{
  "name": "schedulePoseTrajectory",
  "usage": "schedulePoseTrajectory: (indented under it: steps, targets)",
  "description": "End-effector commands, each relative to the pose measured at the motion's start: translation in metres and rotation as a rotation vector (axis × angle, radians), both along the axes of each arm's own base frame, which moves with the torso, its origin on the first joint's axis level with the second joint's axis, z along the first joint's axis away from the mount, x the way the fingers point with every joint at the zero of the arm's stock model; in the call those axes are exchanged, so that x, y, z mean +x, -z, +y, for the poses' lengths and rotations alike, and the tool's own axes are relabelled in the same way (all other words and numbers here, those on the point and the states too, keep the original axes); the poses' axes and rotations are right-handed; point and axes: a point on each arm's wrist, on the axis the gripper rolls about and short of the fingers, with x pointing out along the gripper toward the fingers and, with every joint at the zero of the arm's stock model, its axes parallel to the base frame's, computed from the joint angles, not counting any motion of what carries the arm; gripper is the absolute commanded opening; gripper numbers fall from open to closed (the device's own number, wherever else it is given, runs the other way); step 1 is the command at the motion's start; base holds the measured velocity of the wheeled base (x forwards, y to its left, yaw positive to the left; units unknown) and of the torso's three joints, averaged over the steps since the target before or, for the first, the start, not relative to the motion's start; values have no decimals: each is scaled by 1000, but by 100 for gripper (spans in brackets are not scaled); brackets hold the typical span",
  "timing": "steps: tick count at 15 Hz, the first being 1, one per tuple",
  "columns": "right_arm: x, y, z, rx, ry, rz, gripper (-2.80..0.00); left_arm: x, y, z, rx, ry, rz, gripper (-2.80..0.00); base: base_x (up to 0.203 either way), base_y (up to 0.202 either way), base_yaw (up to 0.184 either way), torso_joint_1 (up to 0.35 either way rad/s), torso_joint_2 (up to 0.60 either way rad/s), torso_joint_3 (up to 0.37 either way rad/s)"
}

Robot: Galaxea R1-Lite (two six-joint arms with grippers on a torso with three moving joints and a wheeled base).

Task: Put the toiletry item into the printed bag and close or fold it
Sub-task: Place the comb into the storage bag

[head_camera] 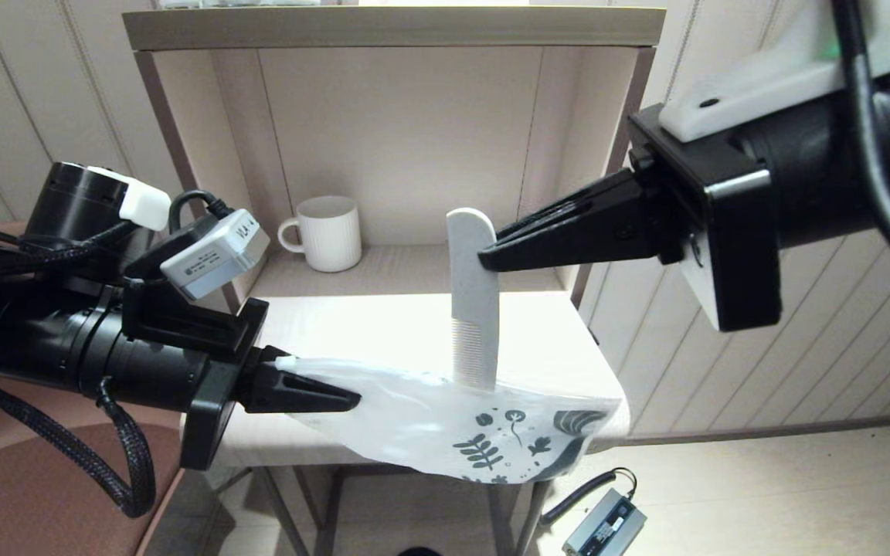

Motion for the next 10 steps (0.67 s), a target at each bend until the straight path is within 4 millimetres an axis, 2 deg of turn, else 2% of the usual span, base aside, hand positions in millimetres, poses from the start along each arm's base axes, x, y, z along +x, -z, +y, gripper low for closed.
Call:
schedulePoseTrajectory:
  steps: [1, 5, 10]
  targets:
    - [-4, -4, -3, -62, 43, 14, -280, 0, 0, 0, -3, 5, -1, -280, 0, 0, 0, 0, 0, 0]
    - [3, 13, 6, -236, 113, 39, -280, 1, -3, -1, -7, 5, -10, -280, 0, 0, 0, 0, 0, 0]
    - [-12, 22, 12, -331, 33, 73, -280, 6, -2, -3, -5, 6, -5, -280, 0, 0, 0, 0, 0, 0]
